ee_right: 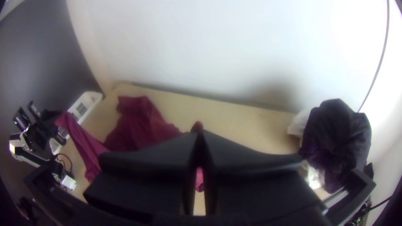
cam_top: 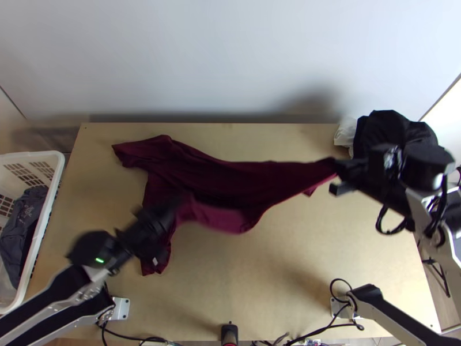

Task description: Fold the t-shirt

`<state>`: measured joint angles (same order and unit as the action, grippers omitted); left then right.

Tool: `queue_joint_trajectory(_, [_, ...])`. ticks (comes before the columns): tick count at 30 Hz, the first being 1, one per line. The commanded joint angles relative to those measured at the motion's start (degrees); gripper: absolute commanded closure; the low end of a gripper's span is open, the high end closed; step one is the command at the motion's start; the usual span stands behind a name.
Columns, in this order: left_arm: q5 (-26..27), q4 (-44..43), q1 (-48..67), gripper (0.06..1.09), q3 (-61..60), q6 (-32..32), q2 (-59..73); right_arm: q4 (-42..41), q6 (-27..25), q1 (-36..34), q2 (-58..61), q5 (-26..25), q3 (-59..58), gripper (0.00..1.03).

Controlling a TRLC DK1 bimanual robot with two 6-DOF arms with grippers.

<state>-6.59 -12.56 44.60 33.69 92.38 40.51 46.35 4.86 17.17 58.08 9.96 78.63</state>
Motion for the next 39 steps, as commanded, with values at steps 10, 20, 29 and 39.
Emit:
queue_joint_trajectory(10, [-11.5,-14.4,-21.6,1.05,24.7,-28.1,8.1,-7.2,15.8,-16.6,21.3,-0.1,42.7,1.00])
queue_joint_trajectory(20, [-15.3,-33.3,-20.5,1.05,23.9,-28.2,7.7,-12.3,23.6,-24.4,17.6,-0.7,46.4,1.00])
queue_joint_trajectory(29, [-19.2,-33.6,-11.7,1.05,21.5,-27.3,2.0,-13.8,18.8,-23.1,9.0,-0.4,42.4,1.00])
queue_joint_trajectory(39, [-17.4,-34.2,-6.3,1.05,22.6,-26.7,-1.7,-12.8,17.8,-18.5,6.2,1.9,46.8,1.00])
